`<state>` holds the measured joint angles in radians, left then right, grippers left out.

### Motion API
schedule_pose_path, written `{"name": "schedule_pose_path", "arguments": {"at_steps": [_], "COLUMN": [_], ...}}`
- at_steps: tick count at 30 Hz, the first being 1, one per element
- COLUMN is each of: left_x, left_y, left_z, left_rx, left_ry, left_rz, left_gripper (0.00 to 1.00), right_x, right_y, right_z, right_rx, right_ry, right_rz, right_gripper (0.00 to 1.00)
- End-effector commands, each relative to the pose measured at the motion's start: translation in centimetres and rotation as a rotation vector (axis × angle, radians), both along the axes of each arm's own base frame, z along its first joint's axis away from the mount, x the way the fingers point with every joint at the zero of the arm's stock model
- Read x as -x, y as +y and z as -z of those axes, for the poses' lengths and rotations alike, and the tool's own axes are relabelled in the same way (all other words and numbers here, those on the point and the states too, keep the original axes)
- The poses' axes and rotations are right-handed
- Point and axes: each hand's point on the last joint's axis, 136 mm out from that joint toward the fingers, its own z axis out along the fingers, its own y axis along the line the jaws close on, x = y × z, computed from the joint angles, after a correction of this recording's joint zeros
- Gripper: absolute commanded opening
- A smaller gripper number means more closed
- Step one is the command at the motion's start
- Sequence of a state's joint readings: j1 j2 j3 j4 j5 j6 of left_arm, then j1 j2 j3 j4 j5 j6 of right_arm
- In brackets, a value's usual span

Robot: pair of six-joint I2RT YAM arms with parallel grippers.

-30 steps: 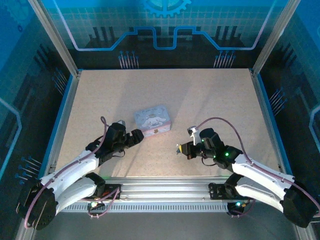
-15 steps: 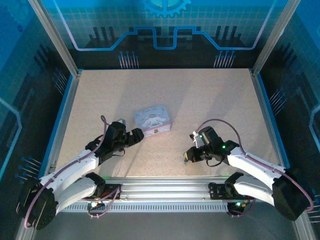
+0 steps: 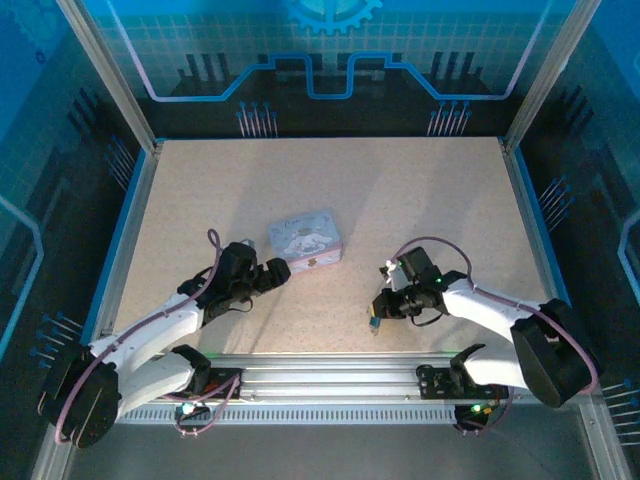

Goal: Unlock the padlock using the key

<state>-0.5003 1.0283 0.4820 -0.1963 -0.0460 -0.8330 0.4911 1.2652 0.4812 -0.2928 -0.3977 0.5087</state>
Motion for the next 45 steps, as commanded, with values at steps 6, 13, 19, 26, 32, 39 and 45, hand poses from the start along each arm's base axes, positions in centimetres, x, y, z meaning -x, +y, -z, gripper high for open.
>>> {"name": "schedule_pose_path", "arguments": {"at_steps": [6,13,19,26,32,39,45], "left_x": [-1.3,-1.6,-1.6,-1.9,-2.5,-3.4,-5.0], "left_y": [-0.3,-0.3,0.5,2.6,6.2,9.1,9.8], "left_z": [-2.3,-2.7,-3.4,-5.0,-7.0,-9.3,-10.3], "left_rx": [-0.003,-0.011,-0.034,-0.125,-0.253,-0.453,-0.644], "left_ry": [-0.075,-0.088,-0.117,-0.172,-0.263,-0.440,-0.598], "left_rz": [0.010,0.012,-0.010,-0.040,-0.129,-0.150,-0.091], "left_gripper": [0.89,0.90,0.95,0.99,0.99,0.99,0.99], "right_x": [-1.5,-2.9,-4.1,-6.1,-8.6,-11.2,-13.6], "right_y": [-0.4,-1.5,-2.5,-4.9,-8.1,-12.4,-16.4], "right_z": [-1.0,-2.8,-5.1,-7.7,-9.9,-11.4,-11.7], "right_rx": [-0.027,-0.034,-0.027,0.010,0.014,0.143,0.303], "right_ry": [-0.043,-0.131,-0.217,-0.350,-0.484,-0.692,-0.920], "right_rz": [0.018,0.068,0.069,0.111,0.238,0.338,0.410], "right_gripper": [0.26,0.34,0.36,0.46,0.61,0.78,1.00]}}
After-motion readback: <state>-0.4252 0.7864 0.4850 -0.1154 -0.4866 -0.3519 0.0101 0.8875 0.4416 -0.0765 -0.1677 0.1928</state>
